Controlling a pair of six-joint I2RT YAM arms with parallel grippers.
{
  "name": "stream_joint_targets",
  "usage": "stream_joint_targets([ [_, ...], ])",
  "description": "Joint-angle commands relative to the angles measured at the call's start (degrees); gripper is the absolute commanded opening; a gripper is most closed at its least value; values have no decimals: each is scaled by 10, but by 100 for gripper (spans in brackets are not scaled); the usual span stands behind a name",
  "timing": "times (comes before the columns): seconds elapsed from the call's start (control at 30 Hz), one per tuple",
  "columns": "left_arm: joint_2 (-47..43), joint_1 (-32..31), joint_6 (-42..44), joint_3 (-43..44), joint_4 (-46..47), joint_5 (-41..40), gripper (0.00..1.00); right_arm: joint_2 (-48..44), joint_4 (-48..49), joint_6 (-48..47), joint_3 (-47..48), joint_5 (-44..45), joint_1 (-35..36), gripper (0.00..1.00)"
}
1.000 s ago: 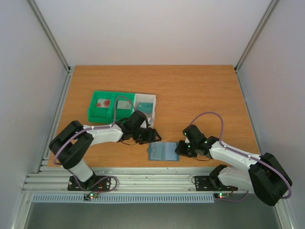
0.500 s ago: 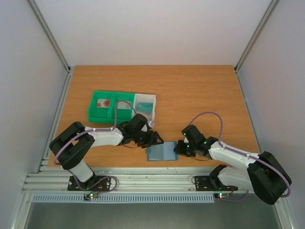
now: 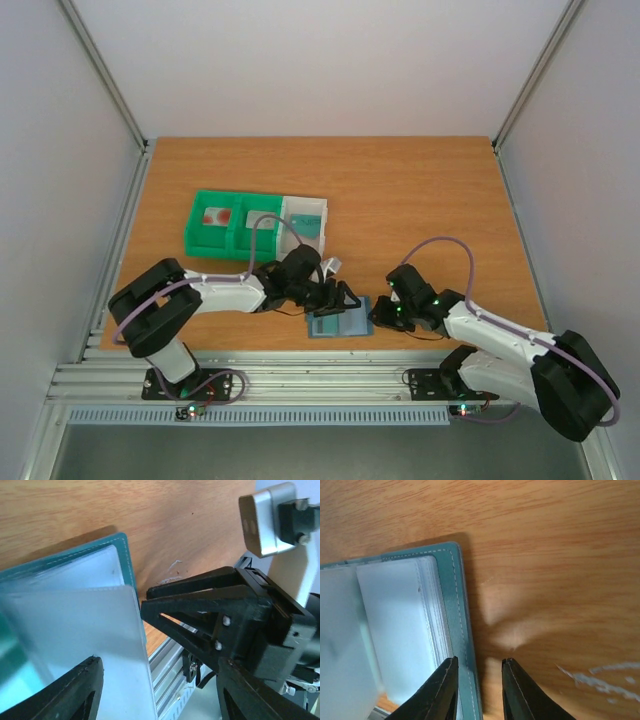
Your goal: Take the credit cards out of the card holder
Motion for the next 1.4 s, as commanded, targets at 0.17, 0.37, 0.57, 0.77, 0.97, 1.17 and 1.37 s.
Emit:
stream_joint_targets([
  [0.17,25,-12,-22,15,67,8,59,-107,-107,9,32,18,15,28],
  [0.37,-5,1,49,18,-71,-64,38,-128,-96,34,56,37,69,25],
  [0.57,-38,29,49,-22,-62,-61,35,-100,-67,50,96,78,154,24],
  [0.77,-22,29,20,-45,18,-27,40,-28,-57,51,154,119,234,24],
  [0.97,56,-13,-19,6,67,5,39,-24,-87,47,186,174,271,24],
  [1.17,87,-13,-18,37,82,19,32,-56,-100,52,177,193,287,24],
  [1.37,84,-12,-16,28,81,11,41,-44,-75,37,167,196,294,25],
])
